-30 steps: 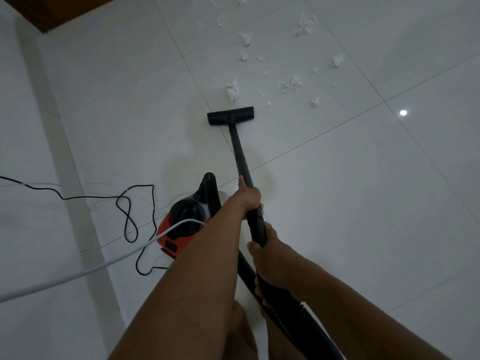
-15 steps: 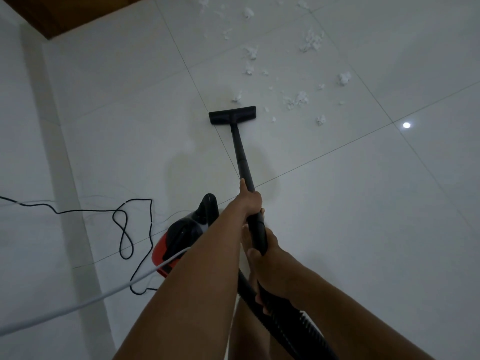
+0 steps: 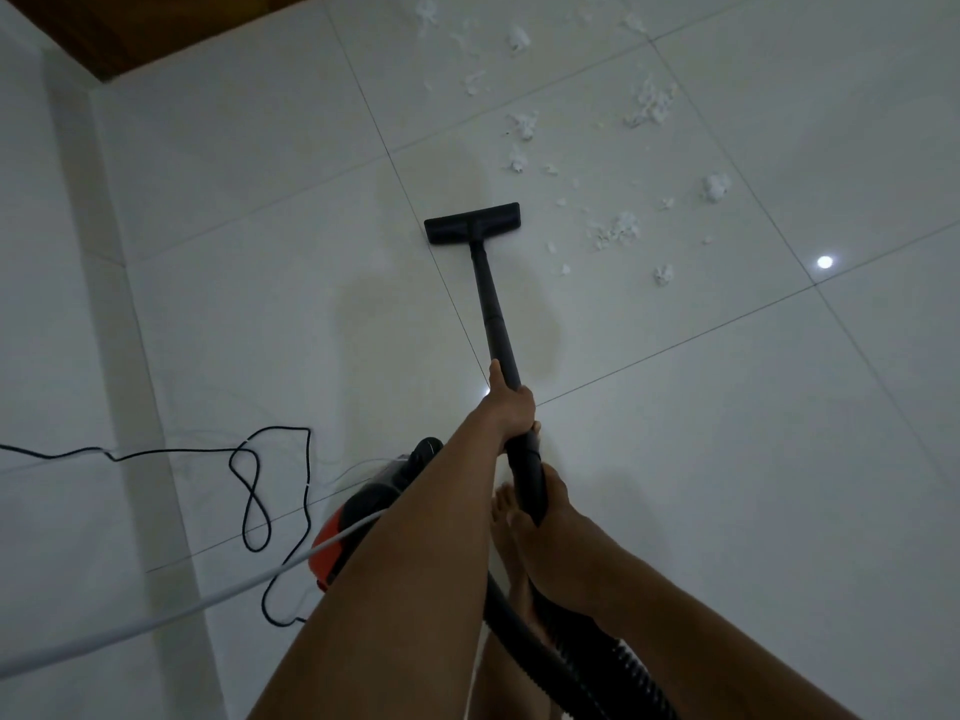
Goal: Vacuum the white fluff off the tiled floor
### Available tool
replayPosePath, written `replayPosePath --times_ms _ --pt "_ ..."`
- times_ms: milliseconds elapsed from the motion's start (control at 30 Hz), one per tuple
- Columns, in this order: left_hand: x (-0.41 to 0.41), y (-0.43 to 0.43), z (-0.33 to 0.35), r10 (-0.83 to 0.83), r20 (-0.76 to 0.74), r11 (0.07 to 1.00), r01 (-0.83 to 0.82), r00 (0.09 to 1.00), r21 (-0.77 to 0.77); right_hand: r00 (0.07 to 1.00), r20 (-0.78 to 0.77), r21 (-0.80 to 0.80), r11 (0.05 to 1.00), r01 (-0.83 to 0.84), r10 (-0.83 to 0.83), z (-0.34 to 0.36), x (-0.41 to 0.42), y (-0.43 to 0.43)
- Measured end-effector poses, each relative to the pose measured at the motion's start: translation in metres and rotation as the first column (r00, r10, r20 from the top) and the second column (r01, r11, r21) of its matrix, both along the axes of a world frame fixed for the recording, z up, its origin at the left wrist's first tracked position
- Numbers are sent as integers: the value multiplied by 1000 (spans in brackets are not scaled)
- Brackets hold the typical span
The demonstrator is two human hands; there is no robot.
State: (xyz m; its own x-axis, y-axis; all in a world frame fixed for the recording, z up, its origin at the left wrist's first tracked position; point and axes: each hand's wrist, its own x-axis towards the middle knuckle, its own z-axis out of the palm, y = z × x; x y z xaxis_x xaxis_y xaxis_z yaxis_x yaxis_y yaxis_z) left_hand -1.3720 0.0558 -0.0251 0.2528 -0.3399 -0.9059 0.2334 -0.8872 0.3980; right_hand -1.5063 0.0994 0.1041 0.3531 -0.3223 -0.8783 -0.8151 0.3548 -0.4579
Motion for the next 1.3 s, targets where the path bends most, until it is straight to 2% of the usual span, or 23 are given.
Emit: replayPosePath --times_ms 233,433,700,1300 --pt "16 -24 18 43 -50 999 -42 998 19 996 -66 21 998 -64 65 14 21 -26" --pt "23 -40 66 101 -111 993 -93 989 74 988 -137 115 992 -58 73 76 37 -60" --pt "29 -50 110 112 -153 985 -89 982 147 982 -129 178 977 -113 137 112 47 -80" --pt "55 -100 73 108 -109 991 -99 988 92 984 -127 186 978 -96 121 88 71 -125"
